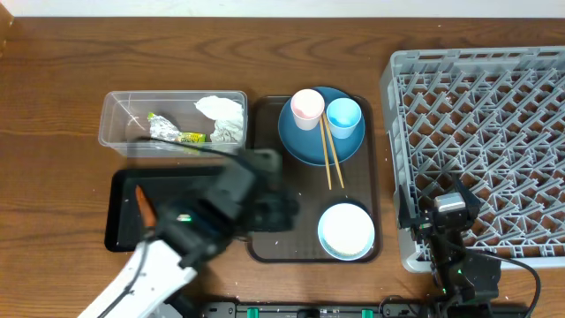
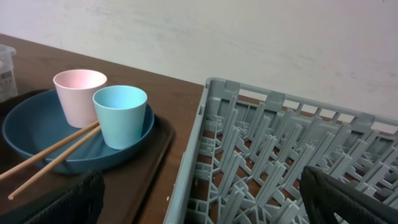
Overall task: Sort waste into correct bins and load items into the dishwasher rack
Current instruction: 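Reach the left gripper to the white rice bowl and grasp its rim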
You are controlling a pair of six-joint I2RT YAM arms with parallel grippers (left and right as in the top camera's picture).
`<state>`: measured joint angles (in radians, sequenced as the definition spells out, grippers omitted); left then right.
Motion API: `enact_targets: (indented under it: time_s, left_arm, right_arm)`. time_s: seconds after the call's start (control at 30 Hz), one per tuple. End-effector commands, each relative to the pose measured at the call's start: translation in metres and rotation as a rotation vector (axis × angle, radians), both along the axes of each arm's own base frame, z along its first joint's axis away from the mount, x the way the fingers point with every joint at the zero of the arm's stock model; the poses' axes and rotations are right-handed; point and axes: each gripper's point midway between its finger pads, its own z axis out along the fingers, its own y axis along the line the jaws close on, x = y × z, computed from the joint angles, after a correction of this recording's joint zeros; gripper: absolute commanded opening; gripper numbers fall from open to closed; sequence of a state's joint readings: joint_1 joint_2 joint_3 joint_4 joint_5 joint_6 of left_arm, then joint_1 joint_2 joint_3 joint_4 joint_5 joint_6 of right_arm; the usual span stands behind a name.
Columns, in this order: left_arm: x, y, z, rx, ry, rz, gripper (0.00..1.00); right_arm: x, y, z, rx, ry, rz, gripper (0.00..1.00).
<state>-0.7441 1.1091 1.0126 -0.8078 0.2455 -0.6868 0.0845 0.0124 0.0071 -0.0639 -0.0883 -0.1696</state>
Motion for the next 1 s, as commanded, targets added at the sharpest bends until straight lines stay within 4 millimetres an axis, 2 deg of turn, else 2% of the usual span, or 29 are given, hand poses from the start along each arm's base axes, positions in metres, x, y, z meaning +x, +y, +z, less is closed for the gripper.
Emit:
enact_targets:
  time_s: [0.0, 0.13, 0.2, 0.27, 0.37, 0.5, 0.6, 0.77, 0.97]
  left_arm:
    - [-0.005, -0.034, -0.014, 0.023, 0.008, 0.01, 0.55]
    - [-0.019, -0.093, -0.035, 0.001, -0.008, -0.113, 0.54]
    - [-0.024, -0.113, -0.046, -0.006, -0.014, -0.154, 0.53]
    - [-0.029, -0.129, -0.06, 0.001, -0.016, -0.184, 0.51]
    - [-0.033, -0.139, -0.078, 0.029, -0.012, -0.206, 0.5]
    - [-0.034, -0.14, -0.095, 0.103, -0.059, -0.231, 0.49]
    - [-0.032, -0.138, -0.097, 0.15, -0.124, -0.243, 0.49]
    - [-0.017, -0.106, -0.107, 0.33, -0.212, -0.173, 0.49]
    - [-0.016, -0.096, -0.127, 0.4, -0.2, -0.171, 0.47]
  right_arm:
    - [0.0, -0.002, -0.001, -0.008, 0.0, -0.011, 0.99]
    - [0.0, -0.002, -0.001, -0.008, 0.0, -0.011, 0.99]
    - [0.0, -0.002, -0.001, -0.008, 0.0, -0.011, 0.99]
    - [0.0, -0.002, -0.001, -0.008, 0.0, -0.011, 0.99]
    - [0.0, -0.002, -0.001, -0.008, 0.0, -0.011, 0.99]
    - [0.0, -0.002, -0.001, -0.008, 0.0, -0.011, 0.99]
    - [0.0, -0.002, -0.001, -0.008, 0.0, -0.011, 0.99]
    - [0.0, -0.002, -0.001, -0.008, 0.0, -0.011, 0.99]
    - [0.0, -0.002, -0.001, -0.008, 0.0, -0.011, 0.99]
